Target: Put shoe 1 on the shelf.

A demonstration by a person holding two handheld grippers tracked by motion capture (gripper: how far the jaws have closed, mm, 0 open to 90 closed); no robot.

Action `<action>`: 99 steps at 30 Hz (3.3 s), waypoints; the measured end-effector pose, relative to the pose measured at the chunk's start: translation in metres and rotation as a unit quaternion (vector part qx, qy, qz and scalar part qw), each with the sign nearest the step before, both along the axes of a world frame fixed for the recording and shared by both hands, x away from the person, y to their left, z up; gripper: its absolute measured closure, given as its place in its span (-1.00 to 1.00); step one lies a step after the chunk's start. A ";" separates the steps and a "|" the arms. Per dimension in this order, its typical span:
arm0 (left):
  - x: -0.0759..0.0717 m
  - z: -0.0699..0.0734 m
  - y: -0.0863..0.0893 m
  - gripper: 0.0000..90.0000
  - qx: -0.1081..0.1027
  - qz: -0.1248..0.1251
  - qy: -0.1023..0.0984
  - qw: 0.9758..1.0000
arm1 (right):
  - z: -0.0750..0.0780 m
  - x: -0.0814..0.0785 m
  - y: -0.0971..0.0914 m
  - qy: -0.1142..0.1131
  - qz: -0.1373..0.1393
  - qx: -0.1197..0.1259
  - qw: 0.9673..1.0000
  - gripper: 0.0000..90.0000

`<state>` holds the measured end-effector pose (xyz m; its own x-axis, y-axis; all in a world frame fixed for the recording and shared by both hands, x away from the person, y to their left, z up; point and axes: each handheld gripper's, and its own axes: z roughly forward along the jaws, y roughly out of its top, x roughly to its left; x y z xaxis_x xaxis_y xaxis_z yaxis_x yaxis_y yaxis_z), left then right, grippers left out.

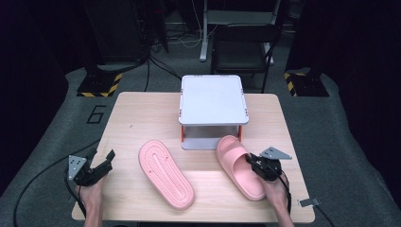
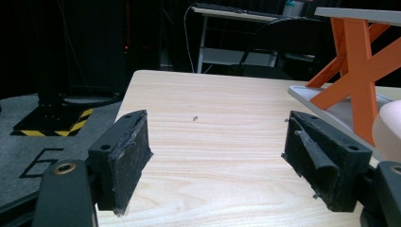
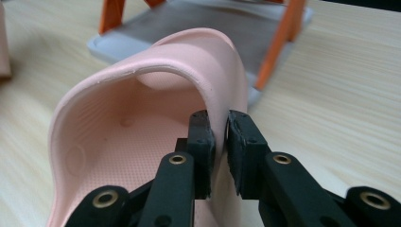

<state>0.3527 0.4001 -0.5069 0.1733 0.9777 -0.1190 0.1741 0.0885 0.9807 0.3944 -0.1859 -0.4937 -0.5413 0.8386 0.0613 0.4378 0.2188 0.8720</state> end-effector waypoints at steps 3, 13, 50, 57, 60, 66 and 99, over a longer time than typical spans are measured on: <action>0.000 0.000 -0.001 -0.49 0.003 -0.001 0.001 1.000 | -0.002 0.016 0.021 0.003 -0.006 0.030 1.000 0.77; 0.000 0.000 0.001 -0.49 0.000 0.000 -0.003 1.000 | -0.010 0.056 0.085 -0.003 -0.028 0.064 0.998 0.77; 0.001 0.000 -0.003 -0.49 0.005 -0.006 0.002 1.000 | -0.024 -0.014 0.045 -0.017 0.153 -0.008 0.988 -0.40; 0.001 0.000 -0.002 -0.49 0.003 -0.004 0.003 1.000 | -0.030 -0.020 0.049 -0.018 0.178 -0.042 0.983 -0.47; 0.001 0.000 -0.002 -0.49 0.002 -0.006 0.005 1.000 | -0.031 -0.021 0.050 -0.021 0.185 -0.055 0.981 -0.51; 0.001 -0.001 -0.003 -0.49 0.002 -0.005 0.004 1.000 | -0.031 -0.020 0.057 -0.021 0.177 -0.077 0.981 -0.51; 0.024 0.083 -0.074 -0.65 0.018 -0.160 -0.036 0.986 | -0.009 0.008 0.075 -0.065 0.130 -0.045 0.988 -0.49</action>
